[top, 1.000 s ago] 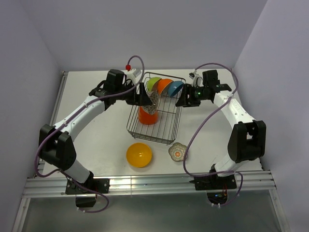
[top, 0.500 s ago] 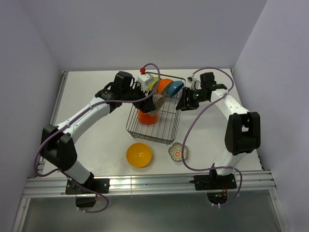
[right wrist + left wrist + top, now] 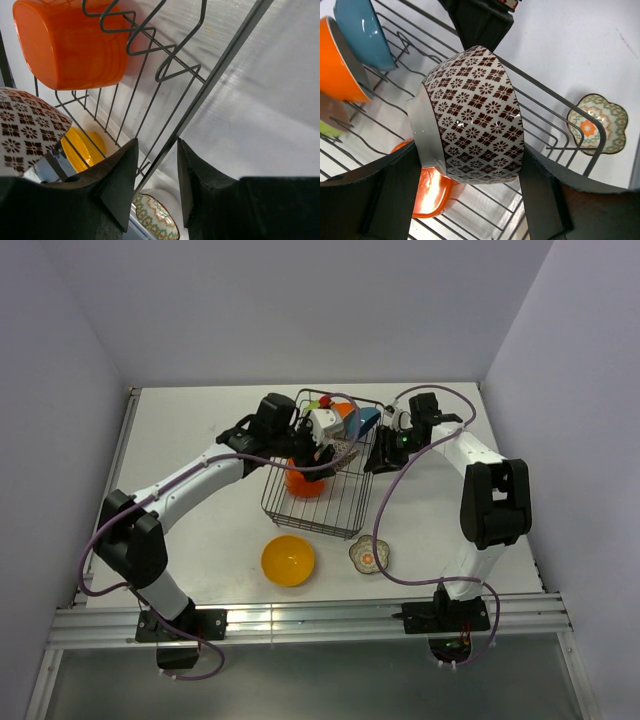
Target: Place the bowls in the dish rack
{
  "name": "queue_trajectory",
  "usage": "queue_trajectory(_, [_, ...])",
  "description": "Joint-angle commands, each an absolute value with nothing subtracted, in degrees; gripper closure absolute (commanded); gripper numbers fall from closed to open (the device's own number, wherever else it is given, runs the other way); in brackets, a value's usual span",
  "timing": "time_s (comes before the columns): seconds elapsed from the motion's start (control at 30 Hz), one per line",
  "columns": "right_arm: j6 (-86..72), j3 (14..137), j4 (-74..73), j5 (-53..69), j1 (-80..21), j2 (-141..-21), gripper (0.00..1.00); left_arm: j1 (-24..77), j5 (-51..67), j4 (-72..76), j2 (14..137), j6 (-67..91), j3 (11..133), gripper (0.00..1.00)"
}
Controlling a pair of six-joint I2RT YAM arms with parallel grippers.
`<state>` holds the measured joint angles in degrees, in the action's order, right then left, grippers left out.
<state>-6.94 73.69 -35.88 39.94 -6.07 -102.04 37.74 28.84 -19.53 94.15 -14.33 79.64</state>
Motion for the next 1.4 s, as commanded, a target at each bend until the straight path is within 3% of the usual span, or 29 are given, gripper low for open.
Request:
queue_trajectory(0.0, [-6.24, 76.29, -35.86, 40.08, -6.24, -102.57, 0.57, 39.28, 27.69, -12.57, 92.11, -21.79, 80.69, 1.00])
queue_trajectory(0.2, [-5.98, 76.38, -35.95, 39.99, -6.15, -102.92, 0.71, 41.65, 24.52, -8.27, 90.88, -29.61, 76.29, 1.00])
queue_trajectory(0.47, [-5.36, 76.73, -36.21, 39.46, -6.24, -103.10, 1.00, 42.54, 25.05, -5.54, 89.65, -46.30, 71.64, 1.00])
queue_trajectory(0.87, [-4.75, 78.49, -37.35, 40.78, -6.24, -103.54, 1.00, 46.58, 22.94, -0.97, 90.61, -57.83, 66.45, 1.00])
queue_trajectory(1.37, [-3.78, 79.72, -38.93, 40.87, -6.24, -103.54, 1.00, 47.20, 21.89, -5.89, 94.92, -64.60, 69.26, 1.00])
